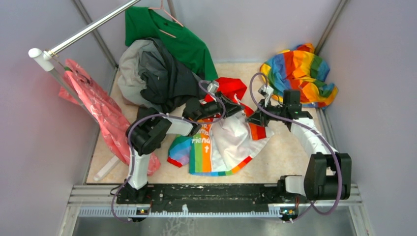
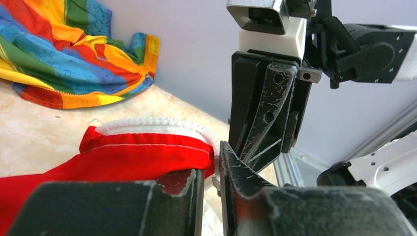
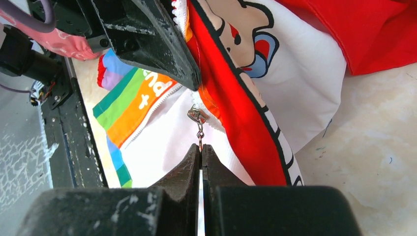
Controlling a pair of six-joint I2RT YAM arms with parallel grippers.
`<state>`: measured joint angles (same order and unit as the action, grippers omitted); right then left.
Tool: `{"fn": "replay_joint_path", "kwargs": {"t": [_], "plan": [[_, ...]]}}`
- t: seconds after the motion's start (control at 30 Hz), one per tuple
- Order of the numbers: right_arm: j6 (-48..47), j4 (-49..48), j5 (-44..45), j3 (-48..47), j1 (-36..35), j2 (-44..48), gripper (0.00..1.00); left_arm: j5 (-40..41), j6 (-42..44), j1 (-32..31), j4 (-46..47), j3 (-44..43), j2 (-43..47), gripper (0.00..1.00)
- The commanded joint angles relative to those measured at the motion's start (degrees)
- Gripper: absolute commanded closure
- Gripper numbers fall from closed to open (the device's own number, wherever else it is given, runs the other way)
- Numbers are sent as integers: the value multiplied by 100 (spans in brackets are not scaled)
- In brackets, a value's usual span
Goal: Zip up the jacket
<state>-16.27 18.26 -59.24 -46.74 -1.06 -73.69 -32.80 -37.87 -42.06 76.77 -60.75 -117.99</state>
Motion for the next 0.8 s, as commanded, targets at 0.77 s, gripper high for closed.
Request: {"fn": "replay_joint_path", "kwargs": {"t": [0.77], "plan": [[1239, -1593, -1003, 239, 22, 232, 100, 10, -116, -109, -468, -132, -156, 100]]}}
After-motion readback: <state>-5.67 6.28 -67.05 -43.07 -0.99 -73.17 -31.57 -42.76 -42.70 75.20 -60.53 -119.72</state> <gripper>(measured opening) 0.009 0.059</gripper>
